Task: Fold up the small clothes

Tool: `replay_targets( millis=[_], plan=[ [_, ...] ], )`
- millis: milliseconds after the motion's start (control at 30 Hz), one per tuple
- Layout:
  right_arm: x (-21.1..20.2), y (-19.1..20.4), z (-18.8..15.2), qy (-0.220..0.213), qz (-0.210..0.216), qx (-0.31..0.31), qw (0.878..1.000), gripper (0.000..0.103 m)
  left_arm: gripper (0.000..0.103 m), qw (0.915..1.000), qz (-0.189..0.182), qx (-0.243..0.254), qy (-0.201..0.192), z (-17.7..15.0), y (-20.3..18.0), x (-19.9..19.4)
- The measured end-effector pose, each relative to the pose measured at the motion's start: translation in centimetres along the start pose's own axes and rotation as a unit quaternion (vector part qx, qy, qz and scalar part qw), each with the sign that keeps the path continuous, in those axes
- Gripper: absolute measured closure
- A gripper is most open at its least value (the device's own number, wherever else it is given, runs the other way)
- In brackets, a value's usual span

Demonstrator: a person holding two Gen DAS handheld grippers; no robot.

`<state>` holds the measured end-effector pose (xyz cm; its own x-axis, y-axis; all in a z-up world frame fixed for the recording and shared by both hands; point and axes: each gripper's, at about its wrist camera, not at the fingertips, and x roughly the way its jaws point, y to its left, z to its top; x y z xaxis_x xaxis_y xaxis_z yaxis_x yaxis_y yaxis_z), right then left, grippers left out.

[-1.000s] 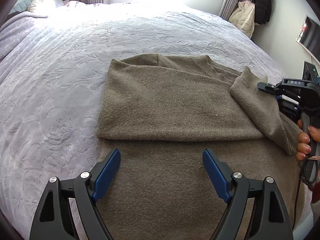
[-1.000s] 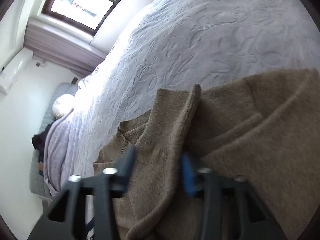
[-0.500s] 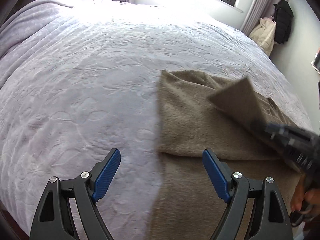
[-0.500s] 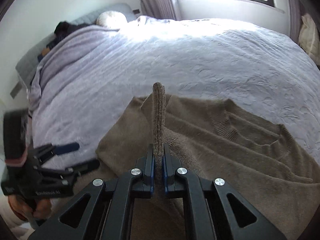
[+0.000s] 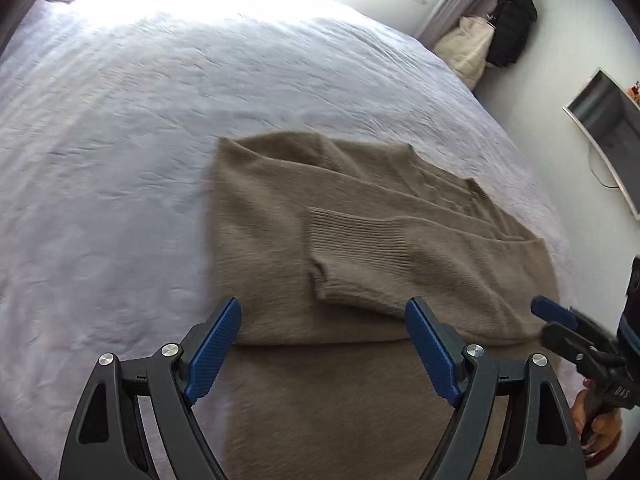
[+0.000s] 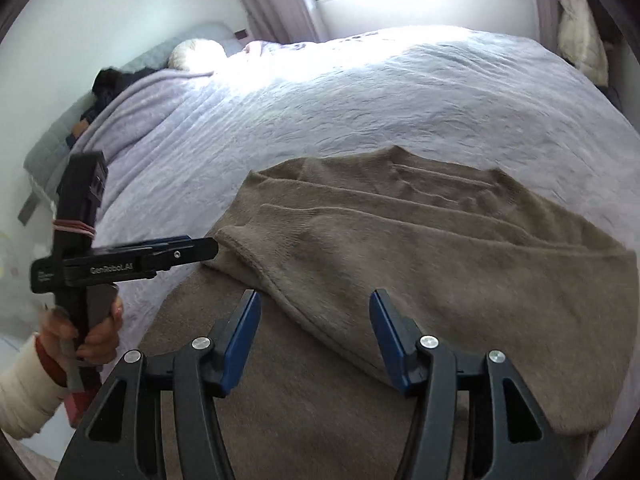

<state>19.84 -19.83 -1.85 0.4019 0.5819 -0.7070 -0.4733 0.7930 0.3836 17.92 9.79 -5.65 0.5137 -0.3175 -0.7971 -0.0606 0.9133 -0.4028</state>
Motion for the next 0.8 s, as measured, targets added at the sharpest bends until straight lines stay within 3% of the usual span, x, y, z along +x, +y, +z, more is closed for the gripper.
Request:
replay_targets(
  millis=[100,167,233,267,333,400,467,500,567,600,700,800],
  plan=[
    [-3.3,-5.1,-2.1,-0.023,0.016,0.111,0.993,0.042,0.018,0.9994,-0.030,-0.005,0.020,0.4,-1.1,1.0],
    [-5.4,-8.9,-4.0,-0.042,0.032,0.202,0.978,0.042,0.019,0.9991,-0.034,-0.005,0.026,0.7,-1.6,1.5],
    [-6.9,-12.5,-6.2,-0.059,0.056,0.287,0.954,0.042,0.027,0.9986,-0.040,-0.004,0.033,1.0,-2.1,2.0],
    [-7.5,-13.8,-7.3,-0.067,0.066,0.319,0.943,0.042,0.037,0.9983,-0.042,-0.004,0.041,1.0,-2.4,2.3],
    [-8.0,-15.4,-8.7,-0.076,0.071,0.345,0.933,0.042,0.052,0.9981,-0.037,-0.003,0.050,1.2,-2.7,3.0],
    [-8.0,-16.0,-9.3,-0.076,0.066,0.348,0.932,0.042,0.081,0.9984,-0.024,-0.002,0.052,1.2,-3.0,3.5],
    [-7.3,-16.2,-9.2,-0.082,0.077,0.348,0.931,0.042,0.092,0.9983,-0.027,-0.012,0.051,1.5,-2.9,3.7],
    [-6.9,-16.3,-8.9,-0.089,0.079,0.348,0.930,0.042,0.094,0.9984,-0.027,-0.016,0.048,1.7,-2.8,3.7],
    [-6.3,-16.5,-8.0,-0.101,0.078,0.346,0.929,0.059,0.094,0.9990,-0.023,-0.017,0.035,2.4,-2.9,3.2],
    [-5.9,-16.6,-7.2,-0.100,0.068,0.343,0.931,0.091,0.094,0.9993,-0.021,-0.014,0.028,2.8,-2.9,2.8],
    [-6.5,-16.4,-5.1,-0.115,0.054,0.315,0.941,0.096,0.094,0.9996,-0.026,-0.009,0.008,3.6,-2.7,1.5],
    [-6.7,-16.0,-4.9,-0.114,0.039,0.295,0.948,0.096,0.094,0.9997,-0.019,-0.003,0.015,2.7,-1.8,1.4]
  ],
)
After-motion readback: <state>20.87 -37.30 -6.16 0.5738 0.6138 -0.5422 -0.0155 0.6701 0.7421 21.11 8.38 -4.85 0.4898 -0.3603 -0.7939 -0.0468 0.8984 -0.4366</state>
